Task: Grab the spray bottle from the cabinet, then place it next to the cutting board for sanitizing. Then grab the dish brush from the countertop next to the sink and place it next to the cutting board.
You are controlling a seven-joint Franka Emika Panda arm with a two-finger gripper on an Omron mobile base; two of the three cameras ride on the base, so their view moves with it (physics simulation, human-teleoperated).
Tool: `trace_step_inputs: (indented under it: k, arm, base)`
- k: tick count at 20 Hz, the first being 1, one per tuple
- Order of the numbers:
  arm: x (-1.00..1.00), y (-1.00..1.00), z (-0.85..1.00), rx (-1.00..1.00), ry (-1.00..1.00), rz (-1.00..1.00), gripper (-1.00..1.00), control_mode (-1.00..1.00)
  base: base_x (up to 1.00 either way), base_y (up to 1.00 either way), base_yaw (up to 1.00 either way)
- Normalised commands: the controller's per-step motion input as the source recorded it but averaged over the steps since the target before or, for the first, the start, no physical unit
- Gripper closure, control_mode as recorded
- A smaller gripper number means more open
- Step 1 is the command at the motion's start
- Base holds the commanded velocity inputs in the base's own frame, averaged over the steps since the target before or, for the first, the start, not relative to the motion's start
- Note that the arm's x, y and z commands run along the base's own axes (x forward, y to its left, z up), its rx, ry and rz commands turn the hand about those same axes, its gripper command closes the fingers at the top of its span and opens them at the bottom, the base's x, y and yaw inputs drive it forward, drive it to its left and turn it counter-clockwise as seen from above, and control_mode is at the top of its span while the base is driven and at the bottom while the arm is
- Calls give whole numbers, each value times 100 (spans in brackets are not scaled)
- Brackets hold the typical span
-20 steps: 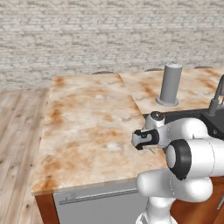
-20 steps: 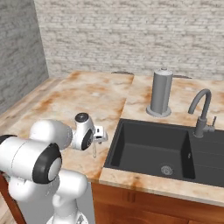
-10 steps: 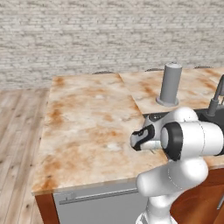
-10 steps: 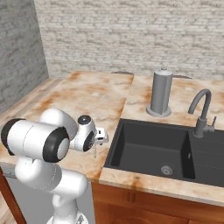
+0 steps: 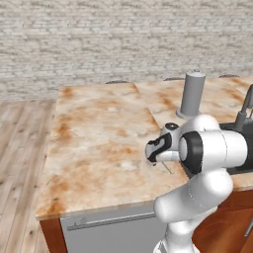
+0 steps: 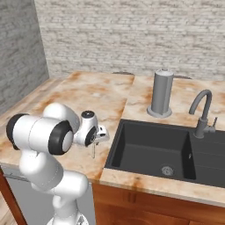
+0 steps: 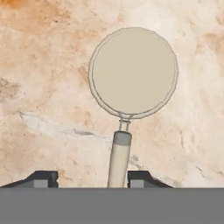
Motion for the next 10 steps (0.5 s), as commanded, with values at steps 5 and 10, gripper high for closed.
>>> trace_step_inputs:
  k: [5, 10]
  arm:
    - [-26, 76, -30, 0, 0, 0, 100, -100]
    - [-20, 58, -15, 0, 0, 0, 100, -100]
  base:
    - [0, 0, 0]
    - [0, 0, 0]
